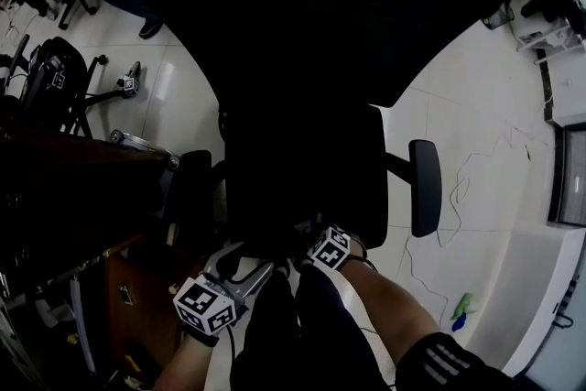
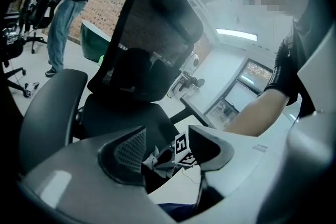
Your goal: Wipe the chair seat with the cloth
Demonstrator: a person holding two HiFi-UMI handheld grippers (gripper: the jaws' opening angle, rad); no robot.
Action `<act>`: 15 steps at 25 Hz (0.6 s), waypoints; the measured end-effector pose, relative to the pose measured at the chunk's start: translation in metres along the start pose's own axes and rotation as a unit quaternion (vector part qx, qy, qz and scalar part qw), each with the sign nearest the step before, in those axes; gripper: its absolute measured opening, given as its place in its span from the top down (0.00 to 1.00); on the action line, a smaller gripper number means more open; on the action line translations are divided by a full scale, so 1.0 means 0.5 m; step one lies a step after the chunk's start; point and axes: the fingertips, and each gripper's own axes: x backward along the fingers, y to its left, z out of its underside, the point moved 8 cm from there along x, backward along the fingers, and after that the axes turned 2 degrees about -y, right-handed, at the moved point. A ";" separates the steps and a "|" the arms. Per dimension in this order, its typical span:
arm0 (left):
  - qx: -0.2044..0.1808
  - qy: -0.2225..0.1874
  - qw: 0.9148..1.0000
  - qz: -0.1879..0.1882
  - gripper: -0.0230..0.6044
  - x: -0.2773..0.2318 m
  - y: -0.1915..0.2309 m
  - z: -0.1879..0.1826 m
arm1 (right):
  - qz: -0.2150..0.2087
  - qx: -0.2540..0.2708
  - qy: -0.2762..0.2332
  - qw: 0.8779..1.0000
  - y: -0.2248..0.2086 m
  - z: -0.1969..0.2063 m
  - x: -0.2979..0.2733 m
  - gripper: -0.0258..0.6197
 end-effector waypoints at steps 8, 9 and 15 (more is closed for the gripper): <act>-0.023 0.016 0.999 0.043 0.53 -0.083 -0.068 -0.036 | 0.097 -0.110 0.005 0.989 -0.137 0.206 0.157 0.90; -0.025 0.018 0.998 0.046 0.53 -0.090 -0.074 -0.039 | 0.102 -0.109 0.004 0.989 -0.143 0.214 0.168 0.90; -0.033 0.020 0.998 0.046 0.53 -0.106 -0.100 -0.065 | 0.107 -0.124 -0.042 0.986 -0.142 0.183 0.203 0.90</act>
